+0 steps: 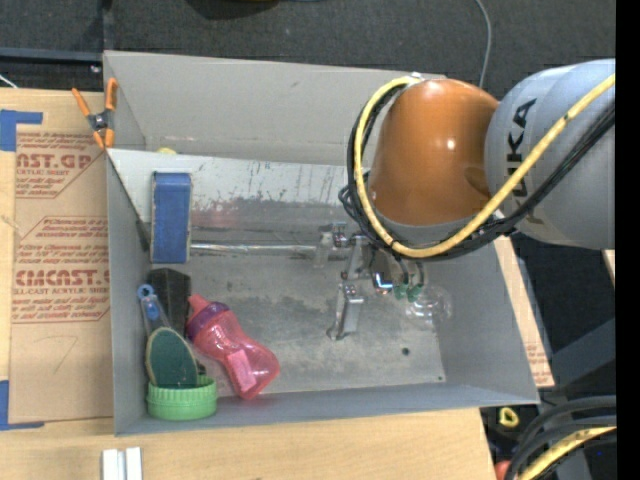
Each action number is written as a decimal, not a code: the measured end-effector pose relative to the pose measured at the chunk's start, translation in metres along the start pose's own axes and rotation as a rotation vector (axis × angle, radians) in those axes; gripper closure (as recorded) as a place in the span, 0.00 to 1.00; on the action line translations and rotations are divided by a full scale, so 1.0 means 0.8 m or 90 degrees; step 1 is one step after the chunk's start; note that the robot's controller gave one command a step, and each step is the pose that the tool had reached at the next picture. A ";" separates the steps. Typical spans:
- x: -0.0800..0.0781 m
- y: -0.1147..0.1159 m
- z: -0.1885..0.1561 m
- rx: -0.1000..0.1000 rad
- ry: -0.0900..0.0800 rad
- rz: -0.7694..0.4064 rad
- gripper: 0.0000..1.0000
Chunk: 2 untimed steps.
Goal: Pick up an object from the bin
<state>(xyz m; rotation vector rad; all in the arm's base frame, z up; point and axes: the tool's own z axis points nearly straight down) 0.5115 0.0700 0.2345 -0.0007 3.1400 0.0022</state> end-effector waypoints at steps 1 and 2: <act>0.000 0.000 0.000 0.000 0.000 0.000 0.00; -0.016 0.075 0.084 0.000 0.000 -0.020 0.00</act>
Offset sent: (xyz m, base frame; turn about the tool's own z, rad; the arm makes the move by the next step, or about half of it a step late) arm 0.0138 0.0584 -0.0668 -0.0284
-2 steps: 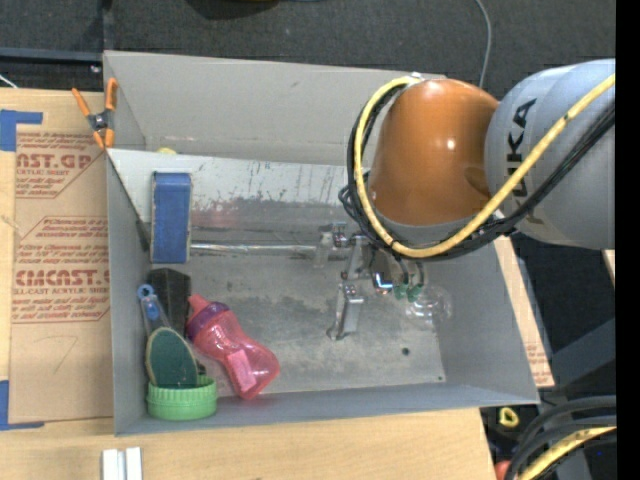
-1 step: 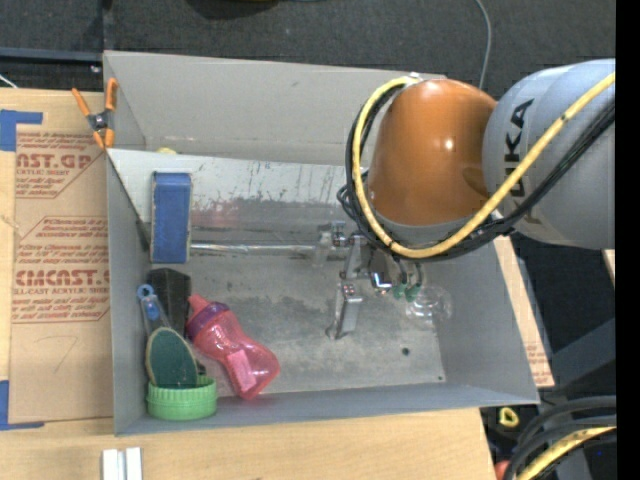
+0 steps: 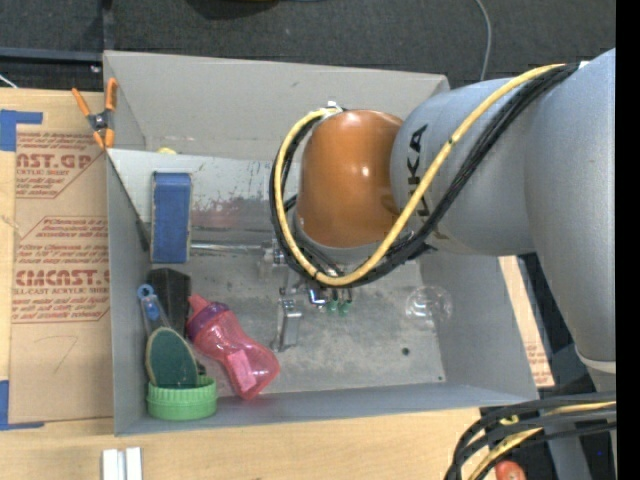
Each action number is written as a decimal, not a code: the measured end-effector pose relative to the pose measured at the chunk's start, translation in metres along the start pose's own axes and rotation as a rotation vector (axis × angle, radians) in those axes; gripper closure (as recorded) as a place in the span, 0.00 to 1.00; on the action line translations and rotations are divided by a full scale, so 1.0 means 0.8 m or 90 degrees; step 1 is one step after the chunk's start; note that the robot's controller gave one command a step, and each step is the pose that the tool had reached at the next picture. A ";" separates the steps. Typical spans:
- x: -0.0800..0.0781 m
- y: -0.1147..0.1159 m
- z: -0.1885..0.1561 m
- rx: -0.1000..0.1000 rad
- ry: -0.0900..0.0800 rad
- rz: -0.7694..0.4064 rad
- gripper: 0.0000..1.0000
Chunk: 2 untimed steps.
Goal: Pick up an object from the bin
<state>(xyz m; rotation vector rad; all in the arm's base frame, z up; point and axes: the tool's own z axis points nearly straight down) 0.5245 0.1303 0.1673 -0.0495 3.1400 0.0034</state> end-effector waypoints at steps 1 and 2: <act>0.014 0.030 -0.031 0.000 -0.008 0.004 1.00; 0.014 0.030 -0.031 0.000 -0.008 0.004 1.00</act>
Offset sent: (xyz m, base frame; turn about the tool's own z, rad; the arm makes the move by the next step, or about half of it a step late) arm 0.0000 0.0000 0.0000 0.0000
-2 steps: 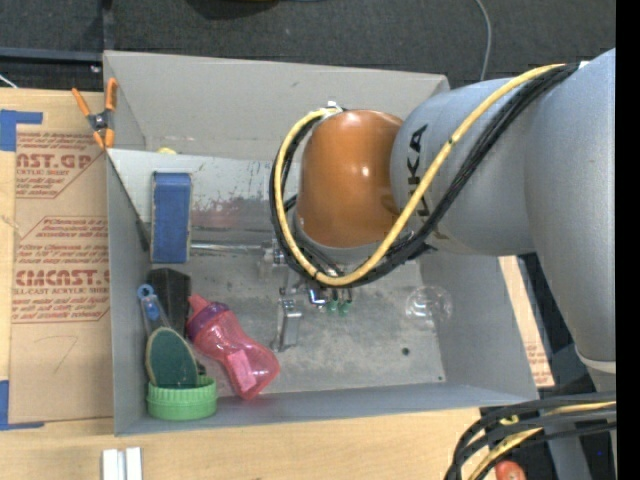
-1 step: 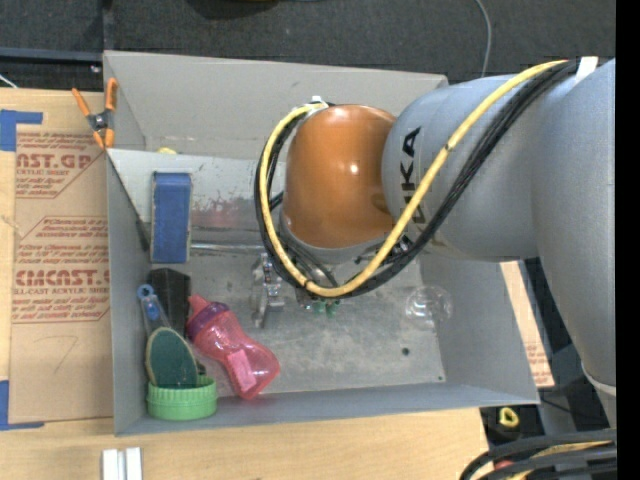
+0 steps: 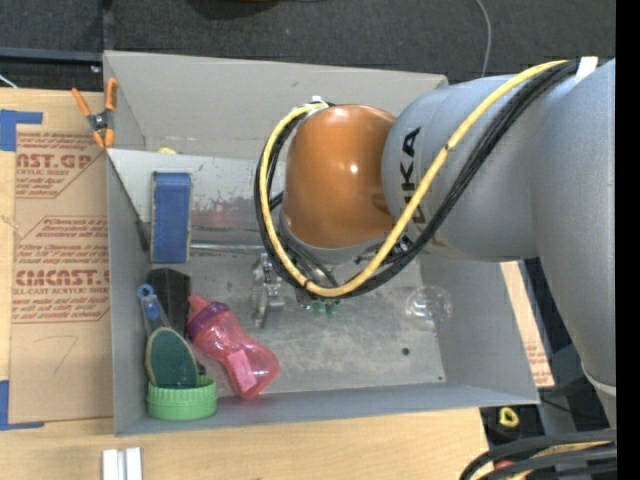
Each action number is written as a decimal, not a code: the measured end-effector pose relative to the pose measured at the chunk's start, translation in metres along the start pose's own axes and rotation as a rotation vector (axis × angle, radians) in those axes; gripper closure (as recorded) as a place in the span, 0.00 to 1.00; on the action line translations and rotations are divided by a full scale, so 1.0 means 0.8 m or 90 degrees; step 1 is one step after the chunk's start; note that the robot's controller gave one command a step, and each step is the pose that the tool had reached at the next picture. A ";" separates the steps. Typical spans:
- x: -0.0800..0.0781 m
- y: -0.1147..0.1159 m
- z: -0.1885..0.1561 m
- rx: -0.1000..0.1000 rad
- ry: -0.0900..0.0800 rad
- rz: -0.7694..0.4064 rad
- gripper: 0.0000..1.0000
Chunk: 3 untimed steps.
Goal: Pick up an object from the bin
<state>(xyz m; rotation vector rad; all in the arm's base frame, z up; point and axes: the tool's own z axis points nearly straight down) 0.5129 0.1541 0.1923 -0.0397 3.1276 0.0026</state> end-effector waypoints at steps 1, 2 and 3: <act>0.033 0.067 0.057 -0.001 0.002 -0.040 1.00; 0.037 0.055 0.089 -0.003 -0.007 -0.025 1.00; 0.036 0.077 0.095 -0.002 -0.006 -0.187 1.00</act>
Offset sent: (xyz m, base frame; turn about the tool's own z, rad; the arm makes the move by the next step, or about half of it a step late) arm -0.0304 0.0404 -0.0742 -0.0366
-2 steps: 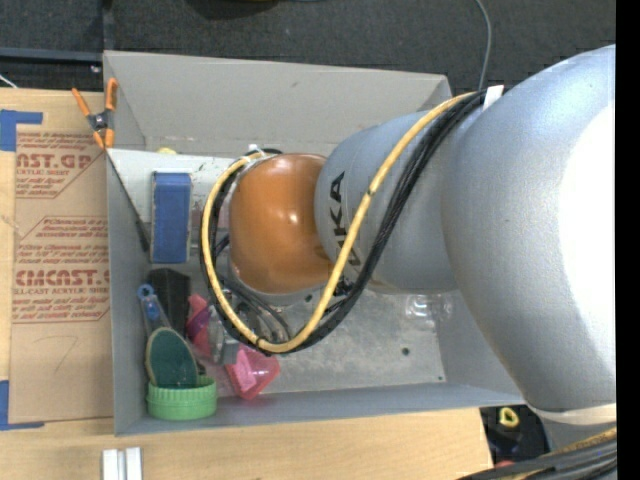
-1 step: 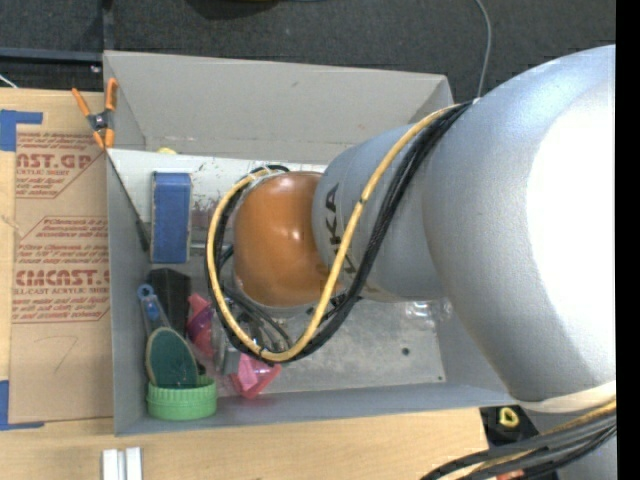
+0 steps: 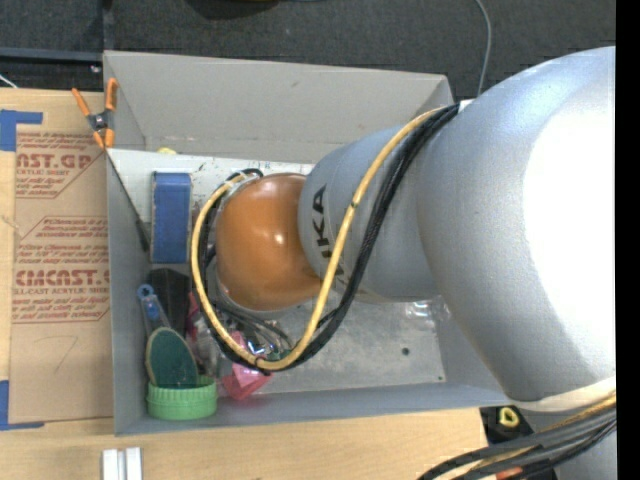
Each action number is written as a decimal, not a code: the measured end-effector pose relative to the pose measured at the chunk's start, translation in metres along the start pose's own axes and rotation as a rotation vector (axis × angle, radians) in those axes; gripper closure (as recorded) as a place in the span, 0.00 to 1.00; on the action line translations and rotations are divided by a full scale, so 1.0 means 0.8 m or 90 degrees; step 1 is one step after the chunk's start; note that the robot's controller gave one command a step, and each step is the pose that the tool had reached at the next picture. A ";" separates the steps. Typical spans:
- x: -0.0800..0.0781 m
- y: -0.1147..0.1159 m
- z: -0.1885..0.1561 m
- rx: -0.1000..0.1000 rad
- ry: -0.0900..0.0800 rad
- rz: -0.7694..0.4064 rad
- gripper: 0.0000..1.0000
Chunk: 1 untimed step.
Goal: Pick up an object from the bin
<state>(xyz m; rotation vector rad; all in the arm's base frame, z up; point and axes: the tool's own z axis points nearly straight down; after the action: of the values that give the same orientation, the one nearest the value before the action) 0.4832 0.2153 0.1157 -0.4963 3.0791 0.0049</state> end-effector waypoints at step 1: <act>-0.009 -0.001 -0.001 -0.001 0.000 0.047 1.00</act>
Offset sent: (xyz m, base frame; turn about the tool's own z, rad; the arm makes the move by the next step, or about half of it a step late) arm 0.0483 -0.0059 -0.0192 -0.2948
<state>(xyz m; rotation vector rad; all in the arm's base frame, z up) 0.4906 0.2168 0.1163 -0.3830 3.0956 0.0075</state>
